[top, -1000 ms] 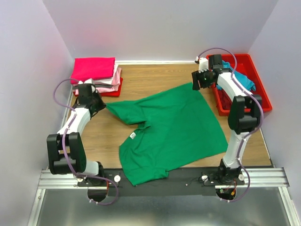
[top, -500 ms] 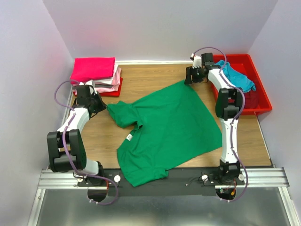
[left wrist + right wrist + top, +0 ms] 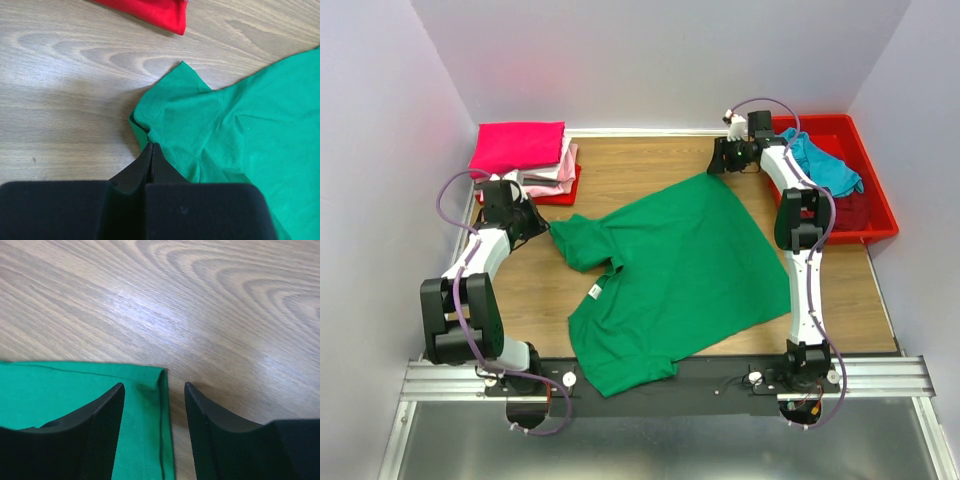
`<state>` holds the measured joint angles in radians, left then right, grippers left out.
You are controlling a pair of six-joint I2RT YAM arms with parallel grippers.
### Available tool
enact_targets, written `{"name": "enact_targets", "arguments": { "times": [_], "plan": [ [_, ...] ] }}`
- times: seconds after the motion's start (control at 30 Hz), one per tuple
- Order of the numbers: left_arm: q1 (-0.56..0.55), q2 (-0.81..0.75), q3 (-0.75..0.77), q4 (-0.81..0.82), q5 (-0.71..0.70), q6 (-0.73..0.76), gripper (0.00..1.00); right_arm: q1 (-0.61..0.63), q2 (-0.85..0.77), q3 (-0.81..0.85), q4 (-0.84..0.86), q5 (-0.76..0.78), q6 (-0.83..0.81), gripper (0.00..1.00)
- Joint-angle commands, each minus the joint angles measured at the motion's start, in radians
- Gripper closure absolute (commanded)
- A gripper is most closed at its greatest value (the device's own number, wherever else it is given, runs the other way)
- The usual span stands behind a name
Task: Fold and stack the t-shirts
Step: Flatten the tshirt out
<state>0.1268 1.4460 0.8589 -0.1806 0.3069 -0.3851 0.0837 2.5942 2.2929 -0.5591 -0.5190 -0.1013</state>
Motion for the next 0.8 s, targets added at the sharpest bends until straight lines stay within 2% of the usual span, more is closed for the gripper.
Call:
{"name": "enact_targets", "arguments": {
  "times": [0.0,0.17,0.2,0.3,0.33,0.4,0.57,0.77],
  "plan": [
    [-0.001,0.019,-0.003,0.020,0.029,0.015,1.00,0.002,0.060,-0.006,-0.035,-0.053,0.012,0.46],
    [-0.001,0.022,-0.001,0.018,0.031,0.017,1.00,0.004,0.081,0.013,-0.038,-0.082,0.023,0.60],
    [-0.001,0.021,-0.001,0.018,0.032,0.017,1.00,0.005,0.084,0.016,-0.038,-0.081,0.025,0.67],
    [-0.003,0.027,0.000,0.018,0.035,0.017,1.00,0.004,0.084,0.011,-0.038,-0.073,0.025,0.78],
    [-0.001,0.025,0.000,0.018,0.037,0.017,1.00,0.004,0.081,0.005,-0.038,-0.062,0.019,0.87],
    [-0.001,0.025,0.005,0.020,0.047,0.017,1.00,0.004,0.064,0.004,-0.038,-0.049,0.000,0.99],
    [-0.003,-0.018,0.051,0.015,0.087,0.020,1.00,0.002,-0.051,-0.004,-0.035,-0.003,-0.043,1.00],
    [-0.004,-0.173,0.186,-0.034,0.060,0.046,1.00,0.004,-0.409,-0.153,-0.013,-0.006,-0.094,1.00]
  ]
}}
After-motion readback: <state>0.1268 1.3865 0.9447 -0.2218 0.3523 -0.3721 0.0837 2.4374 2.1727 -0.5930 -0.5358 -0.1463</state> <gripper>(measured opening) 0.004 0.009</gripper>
